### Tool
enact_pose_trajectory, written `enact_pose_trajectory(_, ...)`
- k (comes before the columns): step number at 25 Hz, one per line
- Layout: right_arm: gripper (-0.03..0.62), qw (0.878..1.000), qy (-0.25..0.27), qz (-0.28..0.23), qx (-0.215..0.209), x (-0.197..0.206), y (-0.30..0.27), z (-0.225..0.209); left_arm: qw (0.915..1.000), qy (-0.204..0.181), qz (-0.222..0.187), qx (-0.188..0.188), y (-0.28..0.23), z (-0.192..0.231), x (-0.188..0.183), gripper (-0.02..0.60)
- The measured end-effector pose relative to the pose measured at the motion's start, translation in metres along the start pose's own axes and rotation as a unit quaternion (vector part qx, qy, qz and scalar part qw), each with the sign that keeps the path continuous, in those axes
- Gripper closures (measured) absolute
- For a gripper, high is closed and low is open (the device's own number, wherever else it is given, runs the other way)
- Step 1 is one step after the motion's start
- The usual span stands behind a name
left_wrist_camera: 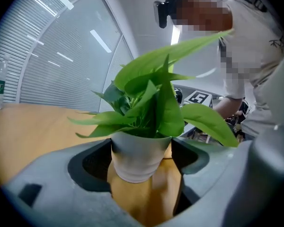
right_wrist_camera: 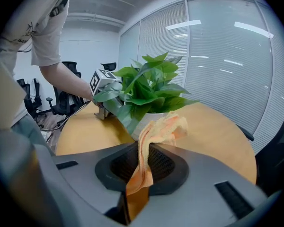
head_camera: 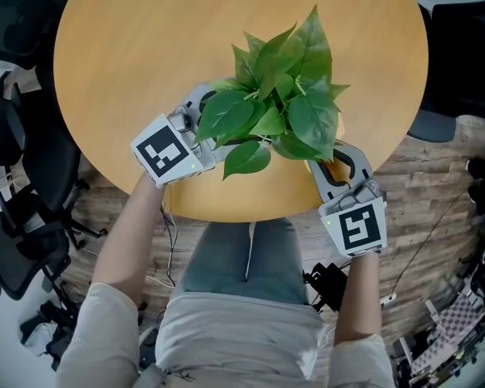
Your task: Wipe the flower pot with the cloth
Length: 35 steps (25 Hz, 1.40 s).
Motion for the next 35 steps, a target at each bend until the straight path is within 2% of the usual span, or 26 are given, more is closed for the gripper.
enact_pose_trajectory(5, 0.549, 0.999, -0.001, 0.024, 0.021, 0.009, 0.003, -0.025, 0.9999, -0.002, -0.004, -0.014, -0.001, 0.000, 0.000, 0.178)
enact_pose_trajectory(9, 0.549, 1.000, 0.021, 0.022, 0.006, 0.000, -0.010, -0.030, 0.9996, 0.005, -0.002, -0.029, -0.002, -0.003, 0.001, 0.178)
enact_pose_trajectory(13, 0.549, 0.998, 0.063, 0.020, -0.009, -0.011, -0.019, -0.024, 0.9987, -0.005, -0.001, -0.051, -0.006, -0.002, 0.000, 0.179)
enact_pose_trajectory(20, 0.549, 0.998, 0.062, 0.016, -0.025, -0.010, -0.019, -0.009, 0.9939, 0.015, -0.012, -0.109, -0.010, -0.003, 0.001, 0.181)
enact_pose_trajectory(31, 0.549, 0.999, 0.044, 0.002, -0.031, -0.011, -0.023, 0.006, 0.9807, 0.043, -0.035, -0.187, -0.014, -0.007, 0.002, 0.184)
enact_pose_trajectory(35, 0.549, 0.998, 0.044, 0.001, -0.034, -0.012, -0.021, 0.009, 0.9731, 0.053, -0.042, -0.220, -0.020, -0.010, 0.001, 0.186)
Point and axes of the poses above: the fingertips, and each gripper's own axes: y backward along the fingers, z to its left, x out of its underside, the point moved 2 cm from there along y, backward along the fingers, and after that the axes turned 13 degrees about y, right-handed, at the moved point
